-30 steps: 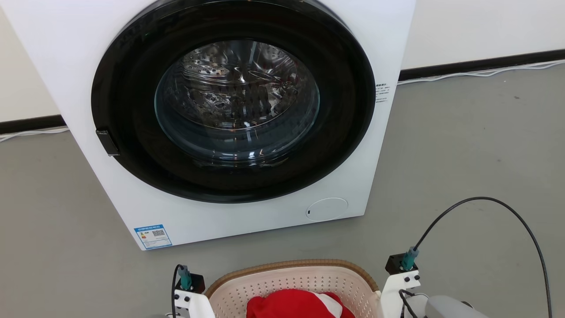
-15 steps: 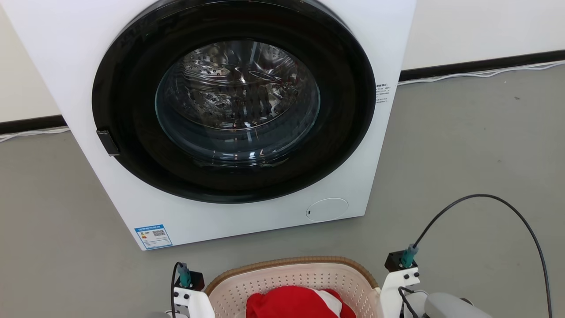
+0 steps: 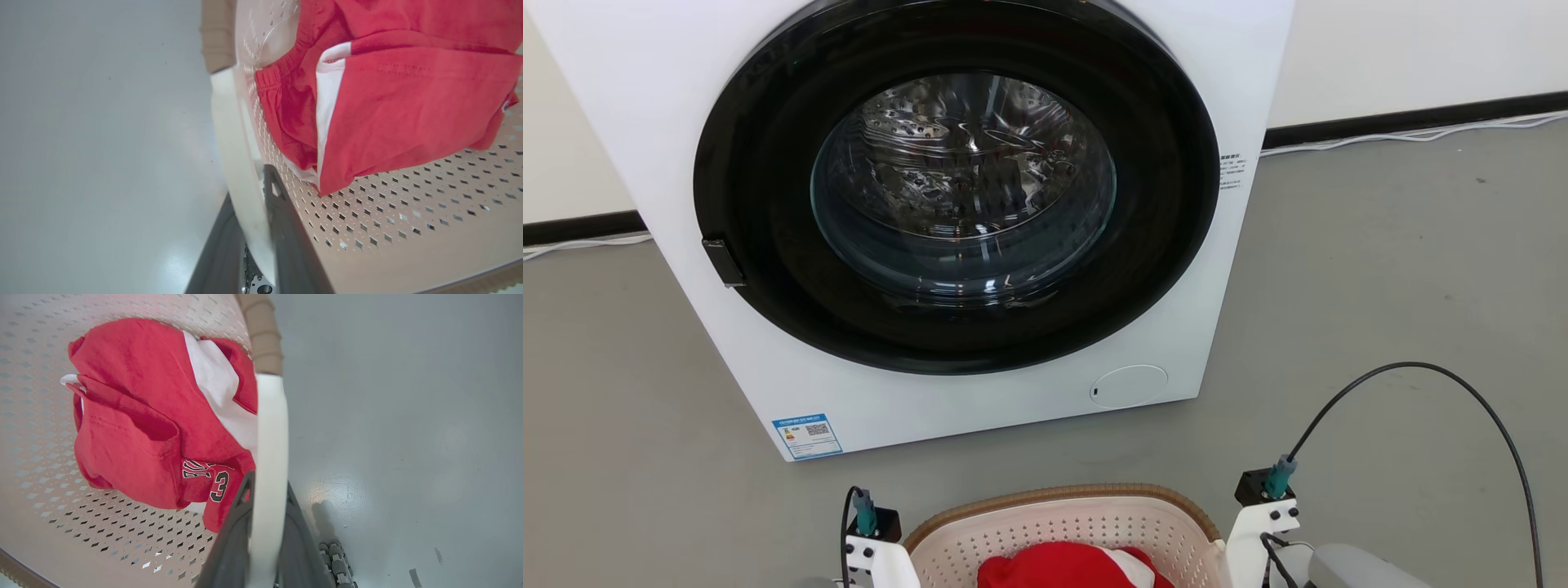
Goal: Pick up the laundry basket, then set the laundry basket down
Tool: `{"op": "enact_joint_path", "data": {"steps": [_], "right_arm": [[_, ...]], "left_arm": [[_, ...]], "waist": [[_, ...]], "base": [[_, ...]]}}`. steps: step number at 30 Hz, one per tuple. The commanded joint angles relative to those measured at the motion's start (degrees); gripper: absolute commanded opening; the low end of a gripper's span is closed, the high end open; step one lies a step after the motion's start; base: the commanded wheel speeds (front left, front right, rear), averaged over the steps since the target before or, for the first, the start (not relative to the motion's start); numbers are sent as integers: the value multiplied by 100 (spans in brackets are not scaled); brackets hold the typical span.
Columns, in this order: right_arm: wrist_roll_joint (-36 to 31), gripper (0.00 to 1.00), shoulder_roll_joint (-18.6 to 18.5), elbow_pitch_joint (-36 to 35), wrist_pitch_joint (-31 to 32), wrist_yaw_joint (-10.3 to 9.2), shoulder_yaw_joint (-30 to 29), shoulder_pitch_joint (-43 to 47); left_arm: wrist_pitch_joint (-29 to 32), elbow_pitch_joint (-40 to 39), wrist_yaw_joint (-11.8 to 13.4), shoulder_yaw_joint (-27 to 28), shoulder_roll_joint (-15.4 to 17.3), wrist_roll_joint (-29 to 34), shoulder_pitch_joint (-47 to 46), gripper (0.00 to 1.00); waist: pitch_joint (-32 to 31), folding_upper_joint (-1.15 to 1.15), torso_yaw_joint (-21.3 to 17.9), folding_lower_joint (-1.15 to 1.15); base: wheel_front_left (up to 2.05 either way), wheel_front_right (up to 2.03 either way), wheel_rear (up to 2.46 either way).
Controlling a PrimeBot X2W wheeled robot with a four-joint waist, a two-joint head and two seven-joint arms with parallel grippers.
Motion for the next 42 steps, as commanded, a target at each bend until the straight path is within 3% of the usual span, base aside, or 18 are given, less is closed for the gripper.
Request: {"op": "enact_joint_path", "data": {"steps": [1, 42], "right_arm": [[77, 0, 104, -157, -48, 92, 38, -188], [504, 0, 82, -135, -157, 92, 460, -246]], "left_arm": [[36, -64, -35, 42, 97, -19, -298, 0], [79, 138, -35, -279, 97, -236, -412, 0]], "waist": [[1, 0, -3, 0], [-55, 0, -22, 0]], "base": [[0, 0, 0], [0, 0, 0]]}}
